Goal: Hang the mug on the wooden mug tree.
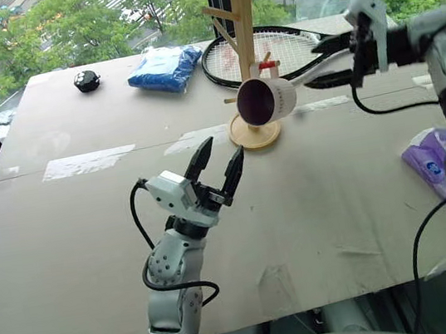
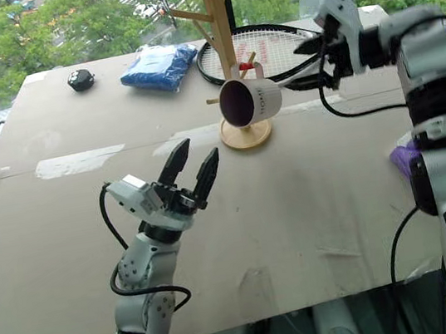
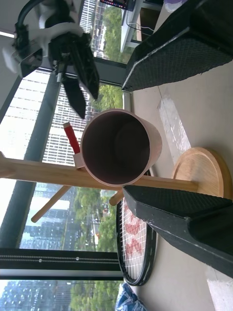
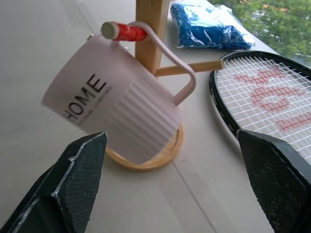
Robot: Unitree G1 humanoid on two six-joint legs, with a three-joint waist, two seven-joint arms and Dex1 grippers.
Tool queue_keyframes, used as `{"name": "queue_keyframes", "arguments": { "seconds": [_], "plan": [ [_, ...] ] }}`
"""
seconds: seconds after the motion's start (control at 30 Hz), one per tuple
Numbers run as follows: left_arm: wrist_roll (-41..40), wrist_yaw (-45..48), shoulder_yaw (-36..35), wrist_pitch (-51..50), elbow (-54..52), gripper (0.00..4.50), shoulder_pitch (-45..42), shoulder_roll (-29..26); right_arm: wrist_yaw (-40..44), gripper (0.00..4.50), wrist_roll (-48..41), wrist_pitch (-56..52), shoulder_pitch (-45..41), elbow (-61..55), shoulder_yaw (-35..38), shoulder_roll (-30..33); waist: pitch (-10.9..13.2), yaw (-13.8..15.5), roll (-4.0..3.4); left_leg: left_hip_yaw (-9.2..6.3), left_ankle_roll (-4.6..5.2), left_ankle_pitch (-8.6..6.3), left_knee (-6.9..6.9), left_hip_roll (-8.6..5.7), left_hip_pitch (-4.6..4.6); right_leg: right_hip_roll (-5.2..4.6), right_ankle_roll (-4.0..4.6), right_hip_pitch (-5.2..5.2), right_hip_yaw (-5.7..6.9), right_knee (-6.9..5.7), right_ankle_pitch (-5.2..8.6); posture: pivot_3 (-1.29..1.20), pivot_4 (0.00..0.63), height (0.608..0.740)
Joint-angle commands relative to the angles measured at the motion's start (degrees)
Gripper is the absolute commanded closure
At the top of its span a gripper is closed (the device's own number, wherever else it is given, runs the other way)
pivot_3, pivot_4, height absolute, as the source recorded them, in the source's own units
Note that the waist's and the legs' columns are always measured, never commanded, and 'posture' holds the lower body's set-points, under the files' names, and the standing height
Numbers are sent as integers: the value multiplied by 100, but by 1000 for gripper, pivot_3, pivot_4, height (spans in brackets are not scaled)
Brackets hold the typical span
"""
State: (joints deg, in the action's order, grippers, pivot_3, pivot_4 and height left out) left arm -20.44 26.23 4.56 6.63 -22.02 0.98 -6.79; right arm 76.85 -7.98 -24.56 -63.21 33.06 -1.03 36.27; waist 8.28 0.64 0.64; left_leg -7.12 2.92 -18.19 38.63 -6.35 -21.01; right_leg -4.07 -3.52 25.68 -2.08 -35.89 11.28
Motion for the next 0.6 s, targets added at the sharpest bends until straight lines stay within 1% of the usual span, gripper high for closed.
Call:
{"name": "queue_keyframes", "arguments": {
  "seconds": [0.03, 0.13, 0.2, 0.23, 0.3, 0.33, 0.4, 0.5, 0.6],
  "plan": [
    [-112, 29, -32, -70, -398, 1360, 173, -132, -436, 169, -805, -734, 1297, -2016, 752, 129, -1, 1, -1, 2, 0, 0, 1, 4, 0, 3, 0, 0, 0, 0, 0, 0, 150, 740],
    [-245, 118, -109, -291, -550, 1360, 465, -374, -1126, 169, -1349, -1038, 2947, -3696, 1174, -304, -10, 19, 6, -3, 0, 0, -3, 6, 3, 3, 0, -4, 4, 3, 0, 0, 150, 740],
    [-321, 184, -173, -497, -633, 1360, 669, -606, -1683, 169, -1500, -1152, 3932, -4615, 1191, -693, -9, 12, 0, 10, 0, 0, -4, 7, 7, 5, -1, -3, -10, -2, 0, 0, 150, 740],
    [-322, 201, -187, -651, -681, 1360, 772, -742, -2010, 169, -1416, -996, 4422, -4946, 1121, -931, -9, 13, 1, 12, 0, 0, 0, 6, 10, 5, -1, -4, -13, -6, -1, 0, 150, 740],
    [-192, 185, -174, -935, -757, 1360, 976, -1000, -2643, 169, -1166, -609, 5238, -5371, 969, -1400, -11, 14, -3, 16, 0, 0, 4, 7, 20, 7, -2, -11, -17, -12, -1, 0, 150, 740],
    [-31, 82, -198, -1139, -776, 1360, 1126, -1131, -2909, 169, -1036, -334, 5747, -5451, 899, -1653, -33, 22, 9, 20, 0, 0, 4, 5, 21, 7, -5, -11, -22, -14, -6, 0, 150, 740],
    [94, -9, -264, -1498, -815, 1360, 1400, -1380, -3130, 169, -829, 334, 6543, -5459, 804, -1937, -37, 19, 0, 15, -1, 0, 2, 8, 39, 16, -4, -29, -16, -10, -6, 0, 150, 740],
    [88, 52, -352, -1751, -865, 1360, 1638, -1624, -3267, 169, -943, 693, 6994, -5486, 781, -2089, -37, 16, -5, 18, 0, -1, 2, 1, 48, 32, -5, -37, -18, -6, -6, 0, 150, 740],
    [173, 147, -402, -1863, -845, 1360, 1780, -1866, -3219, 169, -962, 946, 7156, -5446, 700, -1963, -36, -12, -5, 25, 0, -1, 1, 2, 69, 37, -10, -57, -27, -3, -10, 0, 150, 740]
  ]
}}
